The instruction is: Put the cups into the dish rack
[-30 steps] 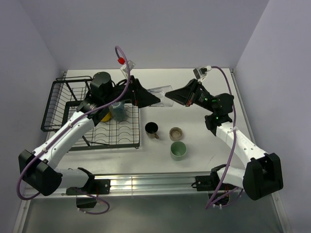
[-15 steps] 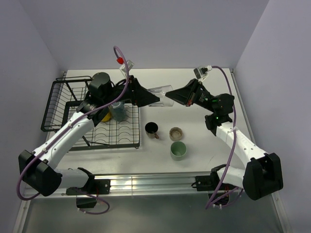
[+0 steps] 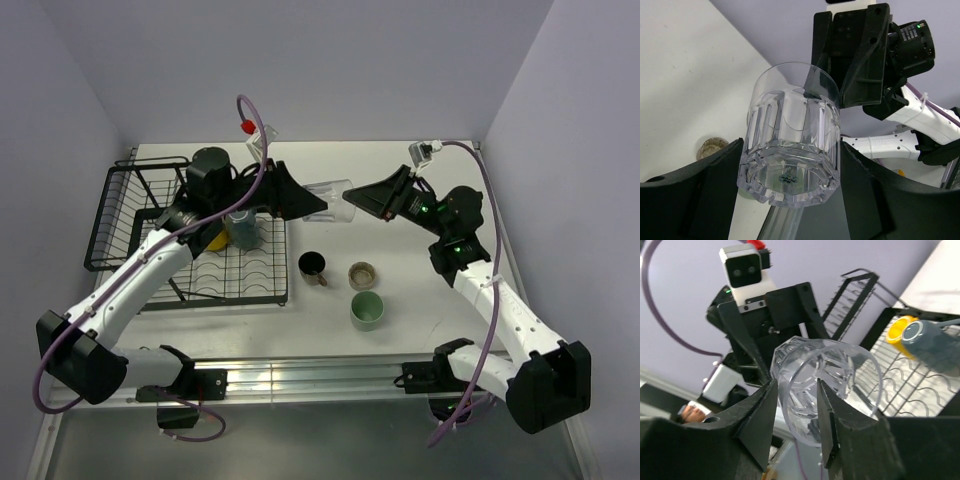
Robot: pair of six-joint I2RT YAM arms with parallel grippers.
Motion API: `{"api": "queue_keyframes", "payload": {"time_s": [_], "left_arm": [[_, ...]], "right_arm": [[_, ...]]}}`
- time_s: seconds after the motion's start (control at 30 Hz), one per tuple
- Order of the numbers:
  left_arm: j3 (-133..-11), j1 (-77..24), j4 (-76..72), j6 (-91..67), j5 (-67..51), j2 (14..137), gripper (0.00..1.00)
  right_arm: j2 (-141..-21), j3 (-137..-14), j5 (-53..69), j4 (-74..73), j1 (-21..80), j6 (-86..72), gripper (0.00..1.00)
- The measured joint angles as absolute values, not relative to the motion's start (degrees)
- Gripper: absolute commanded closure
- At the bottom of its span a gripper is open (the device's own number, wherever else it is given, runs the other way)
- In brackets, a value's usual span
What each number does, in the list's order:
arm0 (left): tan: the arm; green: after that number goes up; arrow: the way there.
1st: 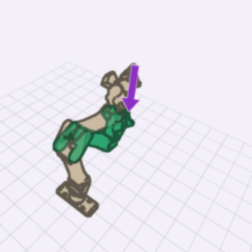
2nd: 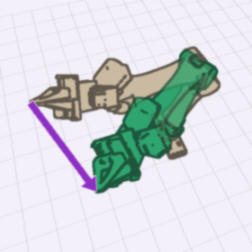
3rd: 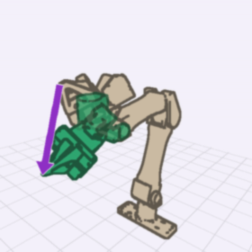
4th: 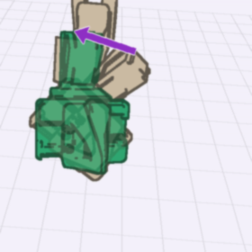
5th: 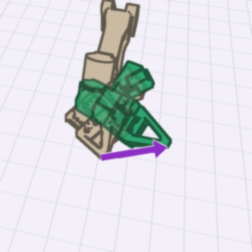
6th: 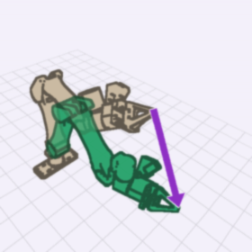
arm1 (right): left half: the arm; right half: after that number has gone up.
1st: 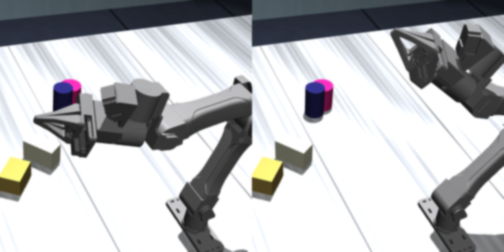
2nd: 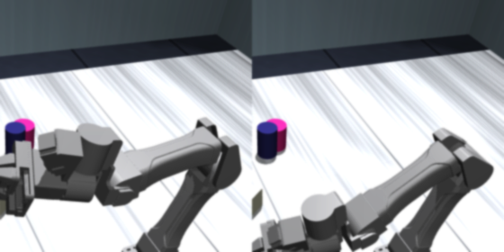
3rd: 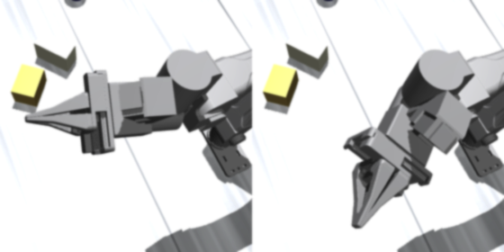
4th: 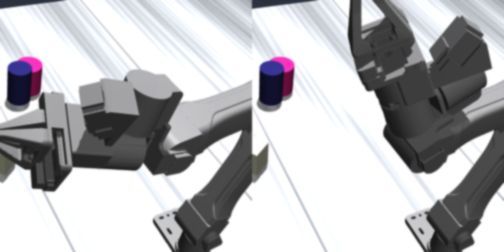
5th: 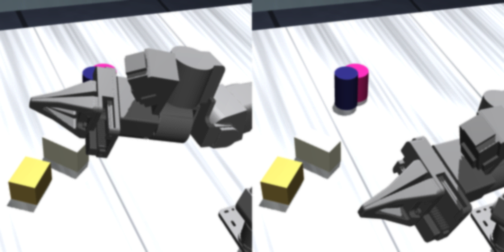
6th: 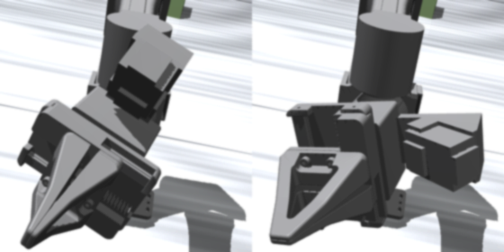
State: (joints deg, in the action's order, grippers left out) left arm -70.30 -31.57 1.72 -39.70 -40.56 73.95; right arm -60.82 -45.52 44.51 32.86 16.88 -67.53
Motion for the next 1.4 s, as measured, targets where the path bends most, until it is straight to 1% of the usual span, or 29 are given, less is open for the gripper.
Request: {"api": "queue_keyframes", "payload": {"time_s": [0.17, 0.33, 0.43, 0.57, 0.73, 0.9, 1.07, 1.4], "left_arm": [[-72.1, -31.2, 5.5, -38.5, -39.1, 73.8, 1.00], [-73.5, -29.0, 9.9, -37.1, -38.5, 73.3, 1.00], [-76.0, -27.2, 14.1, -35.8, -37.1, 73.3, 1.00], [-83.6, -25.7, 23.1, -32.1, -30.7, 74.1, 1.00], [-91.5, -25.7, 32.1, -27.6, -20.2, 77.8, 1.00], [-92.0, -25.7, 39.7, -24.5, -12.0, 84.2, 1.00], [-91.8, -25.7, 45.1, -22.9, -6.4, 90.5, 1.00], [-91.3, -25.7, 46.7, -21.8, -1.9, 94.4, 1.00]], "right_arm": [[-59.3, -46.6, 41.9, 27.0, 16.9, -63.7, 0.49], [-58.4, -46.7, 38.9, 21.6, 16.9, -60.9, 0.48], [-57.5, -47.1, 34.5, 14.9, 16.6, -57.8, 0.48], [-56.5, -48.7, 27.6, 4.9, 16.4, -53.3, 0.48], [-55.3, -51.5, 21.3, -3.5, 16.4, -48.5, 0.47], [-55.0, -52.5, 18.3, -7.0, 16.4, -45.8, 0.47], [-55.3, -52.5, 18.0, -8.6, 16.4, -44.8, 0.47], [-55.8, -52.5, 18.0, -8.6, 16.4, -43.8, 0.47]]}}
